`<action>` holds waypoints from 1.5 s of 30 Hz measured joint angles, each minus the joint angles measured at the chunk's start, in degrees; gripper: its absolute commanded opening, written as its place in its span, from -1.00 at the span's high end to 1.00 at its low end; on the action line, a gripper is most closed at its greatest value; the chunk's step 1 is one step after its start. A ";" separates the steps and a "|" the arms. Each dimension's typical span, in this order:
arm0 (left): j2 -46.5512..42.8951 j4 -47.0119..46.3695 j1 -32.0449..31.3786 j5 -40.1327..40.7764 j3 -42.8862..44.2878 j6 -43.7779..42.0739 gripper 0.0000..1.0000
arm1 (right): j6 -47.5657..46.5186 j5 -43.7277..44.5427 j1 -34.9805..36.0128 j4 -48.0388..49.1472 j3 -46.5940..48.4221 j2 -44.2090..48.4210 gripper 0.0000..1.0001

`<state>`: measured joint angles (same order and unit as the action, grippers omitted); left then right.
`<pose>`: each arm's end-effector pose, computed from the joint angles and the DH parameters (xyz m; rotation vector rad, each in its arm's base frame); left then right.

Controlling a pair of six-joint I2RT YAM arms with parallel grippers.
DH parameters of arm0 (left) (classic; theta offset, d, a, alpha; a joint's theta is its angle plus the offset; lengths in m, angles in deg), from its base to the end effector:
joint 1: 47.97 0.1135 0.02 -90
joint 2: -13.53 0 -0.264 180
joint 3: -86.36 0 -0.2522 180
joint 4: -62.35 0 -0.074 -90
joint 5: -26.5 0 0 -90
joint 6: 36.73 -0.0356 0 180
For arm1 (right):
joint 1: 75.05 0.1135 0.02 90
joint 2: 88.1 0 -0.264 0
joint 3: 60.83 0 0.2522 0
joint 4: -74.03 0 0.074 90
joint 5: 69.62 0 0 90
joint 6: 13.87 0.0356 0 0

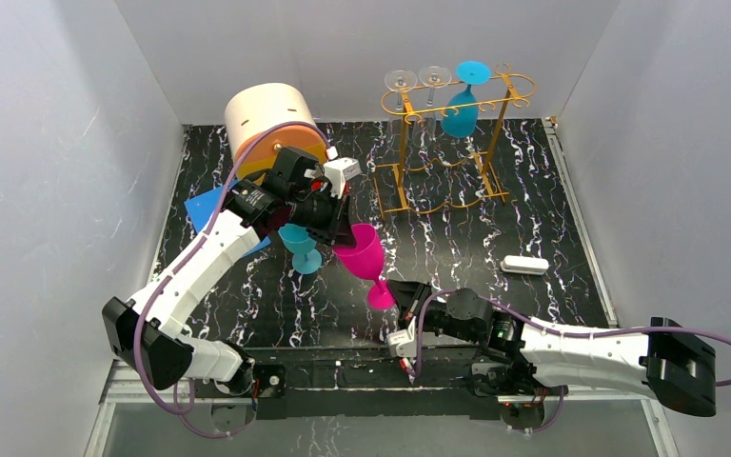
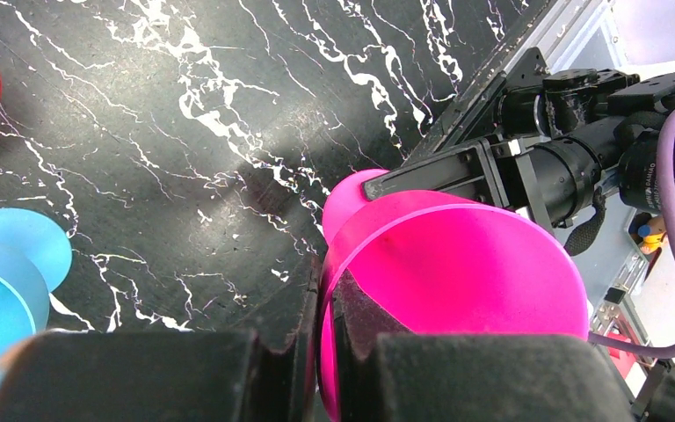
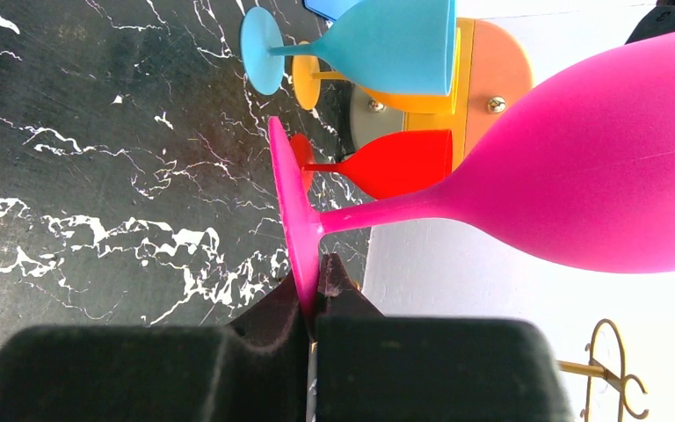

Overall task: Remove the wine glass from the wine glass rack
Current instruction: Place the wine glass at the center of the board.

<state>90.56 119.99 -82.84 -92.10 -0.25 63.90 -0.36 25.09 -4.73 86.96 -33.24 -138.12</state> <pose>0.2215 -0.1751 0.3724 0.7634 2.2550 -0.9700 0.0672 0.1793 0.2015 -1.6477 0.5542 -0.1505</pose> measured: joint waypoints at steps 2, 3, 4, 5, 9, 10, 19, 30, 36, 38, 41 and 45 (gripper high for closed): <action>0.00 0.02 0.00 0.09 0.00 0.00 1.00 | 0.02 -0.04 0.00 -0.07 0.07 0.00 0.77; 0.00 0.02 0.00 0.11 0.00 0.00 1.00 | 0.09 -0.15 0.00 -0.24 0.20 -0.02 0.75; 0.00 -0.02 0.00 0.15 0.02 0.00 1.00 | 0.17 -0.28 0.00 -0.44 0.28 -0.04 0.74; 0.00 -0.07 0.00 0.20 0.02 -0.04 1.00 | 0.24 -0.46 0.00 -0.46 0.33 -0.04 0.73; 0.00 0.09 0.00 0.22 0.02 -0.17 1.00 | 0.92 -1.77 -0.02 -1.40 0.70 0.24 0.63; -0.02 0.09 0.00 0.09 0.02 -0.13 1.00 | 1.05 -2.19 -0.02 -1.68 0.79 0.50 0.62; -0.02 -0.17 -0.13 -1.53 0.04 0.90 1.00 | 1.64 -4.98 -0.02 -3.58 1.09 2.73 0.49; -0.02 -0.17 -0.13 -2.14 0.94 1.16 1.00 | 3.89 -5.62 -0.02 -4.76 1.09 4.92 0.27; -0.02 -0.11 -0.22 -1.77 1.03 1.11 1.00 | 5.95 -6.47 -0.02 -7.13 1.09 7.19 0.23; -0.02 -0.11 -0.22 -1.36 1.11 0.96 1.00 | 7.15 -6.60 -0.02 -7.74 1.09 8.22 0.22; -0.02 -0.13 -0.22 -0.33 1.31 0.90 1.00 | 8.76 -6.51 -0.02 -8.00 1.09 8.94 0.21; -0.04 -0.11 -0.22 1.11 1.46 0.90 1.00 | 10.62 -5.95 -0.02 -8.76 1.09 9.07 0.19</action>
<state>90.52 119.88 -83.06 -90.98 1.22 64.80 10.26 19.14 -4.75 78.20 -32.15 -129.05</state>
